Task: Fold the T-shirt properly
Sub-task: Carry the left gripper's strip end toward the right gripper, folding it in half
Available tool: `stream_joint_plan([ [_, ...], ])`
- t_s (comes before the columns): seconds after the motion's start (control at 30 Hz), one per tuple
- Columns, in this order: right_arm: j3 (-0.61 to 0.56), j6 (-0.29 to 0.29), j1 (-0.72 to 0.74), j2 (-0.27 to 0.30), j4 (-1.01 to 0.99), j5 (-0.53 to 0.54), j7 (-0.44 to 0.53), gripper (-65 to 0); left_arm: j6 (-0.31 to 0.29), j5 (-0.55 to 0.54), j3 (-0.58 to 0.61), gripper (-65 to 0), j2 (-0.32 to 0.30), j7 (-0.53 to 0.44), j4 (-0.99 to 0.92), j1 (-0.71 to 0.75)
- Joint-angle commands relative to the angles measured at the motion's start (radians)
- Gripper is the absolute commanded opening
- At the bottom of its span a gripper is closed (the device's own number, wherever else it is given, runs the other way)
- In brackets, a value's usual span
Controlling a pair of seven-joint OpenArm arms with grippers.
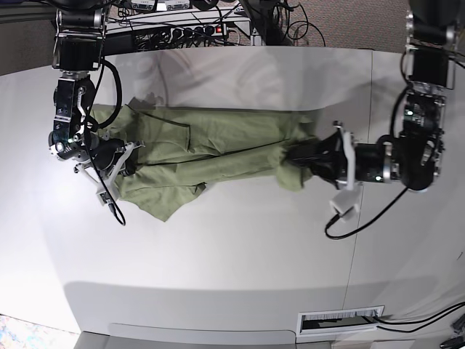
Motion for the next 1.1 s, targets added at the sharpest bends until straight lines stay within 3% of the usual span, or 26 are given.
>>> stream_joint_plan([
  [0.0,0.001,-0.001,0.006,0.01,0.001,-0.022,-0.039,-65.0,-0.019,-0.028,-0.01,-65.0,0.011,-0.032,0.017,-0.02],
  [0.1,0.001,-0.001,0.006,0.01,0.001,-0.022,-0.04,-65.0,-0.019,-0.022,-0.01,-65.0,0.078,-0.087,0.013,-0.019],
  [0.2,0.001,-0.001,0.006,0.01,0.001,-0.022,-0.042,-65.0,-0.019,0.081,-0.009,-65.0,0.131,-0.145,0.001,-0.019],
  [0.4,0.001,-0.001,0.006,0.01,0.001,-0.021,-0.042,-65.0,-0.019,0.138,-0.008,-65.0,0.189,-0.264,-0.127,-0.019],
  [0.7,0.001,-0.001,0.006,0.01,0.001,-0.021,-0.04,-65.0,-0.019,0.086,-0.006,-65.0,0.224,-0.256,-0.217,0.037],
  [0.77,0.001,-0.001,0.006,0.01,0.001,-0.021,-0.04,-65.0,-0.019,0.082,-0.007,-61.4,0.233,-0.254,-0.217,0.048],
  [0.9,0.001,-0.001,0.006,0.01,0.001,-0.021,-0.04,-65.0,-0.019,0.083,-0.007,-46.5,0.249,-0.254,-0.217,0.05],
  [1.07,0.001,-0.001,0.006,0.01,0.001,-0.021,-0.037,-65.0,-0.019,0.104,-0.007,-45.4,0.271,-0.263,-0.217,0.016],
])
